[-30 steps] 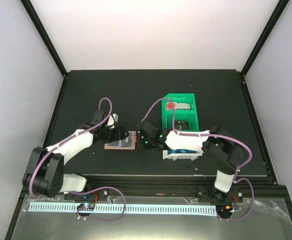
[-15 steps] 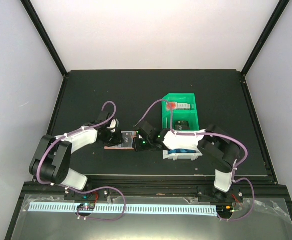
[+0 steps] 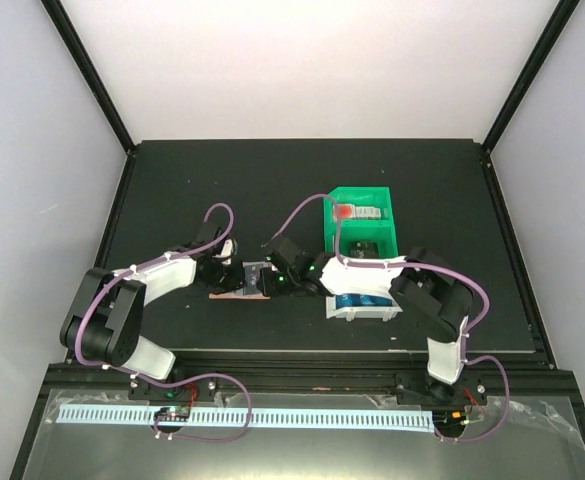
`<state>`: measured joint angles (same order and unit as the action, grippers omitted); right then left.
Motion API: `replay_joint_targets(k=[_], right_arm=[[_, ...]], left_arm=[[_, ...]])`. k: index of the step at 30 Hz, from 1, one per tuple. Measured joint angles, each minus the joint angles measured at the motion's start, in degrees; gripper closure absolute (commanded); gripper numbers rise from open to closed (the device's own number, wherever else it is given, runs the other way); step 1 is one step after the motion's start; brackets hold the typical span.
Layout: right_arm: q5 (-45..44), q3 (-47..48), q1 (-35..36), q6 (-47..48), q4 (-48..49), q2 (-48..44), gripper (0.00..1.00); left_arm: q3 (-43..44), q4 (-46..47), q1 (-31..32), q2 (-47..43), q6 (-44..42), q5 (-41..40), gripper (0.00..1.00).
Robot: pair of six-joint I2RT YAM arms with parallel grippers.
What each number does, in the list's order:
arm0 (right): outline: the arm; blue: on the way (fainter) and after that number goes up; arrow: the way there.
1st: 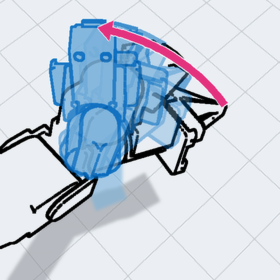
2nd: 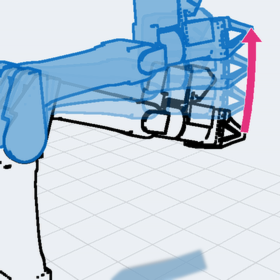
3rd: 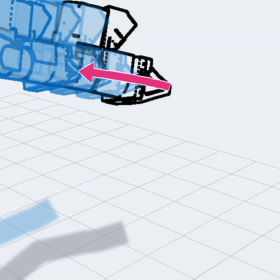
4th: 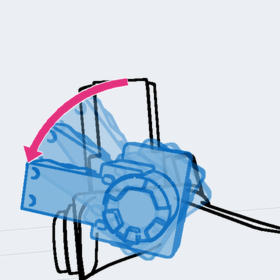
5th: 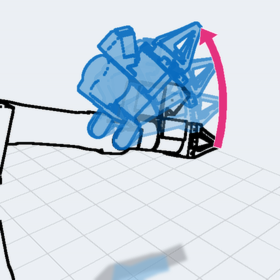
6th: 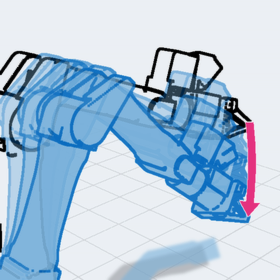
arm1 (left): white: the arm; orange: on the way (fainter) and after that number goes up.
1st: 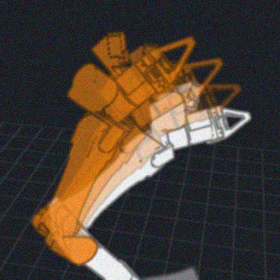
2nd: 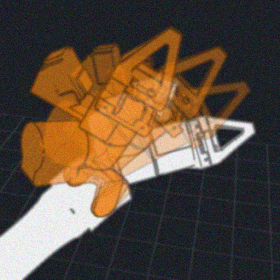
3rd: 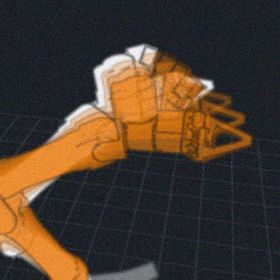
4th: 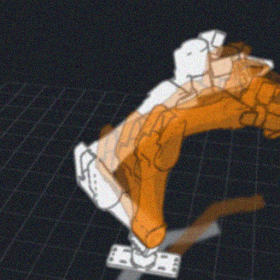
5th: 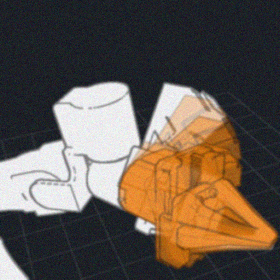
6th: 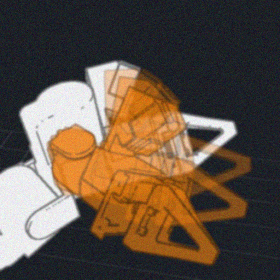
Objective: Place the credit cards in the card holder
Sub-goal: Insert the credit card into the card holder.
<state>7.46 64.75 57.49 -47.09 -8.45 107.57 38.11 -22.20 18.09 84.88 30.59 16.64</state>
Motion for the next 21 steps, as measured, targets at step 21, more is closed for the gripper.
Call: replay_joint_targets(k=[21], right_arm=[[0.5,5.1,0.0,0.7,-3.4,5.3,0.64]], left_arm=[[0.0,0.0,0.1,0.0,0.1,-0.6,0.94]])
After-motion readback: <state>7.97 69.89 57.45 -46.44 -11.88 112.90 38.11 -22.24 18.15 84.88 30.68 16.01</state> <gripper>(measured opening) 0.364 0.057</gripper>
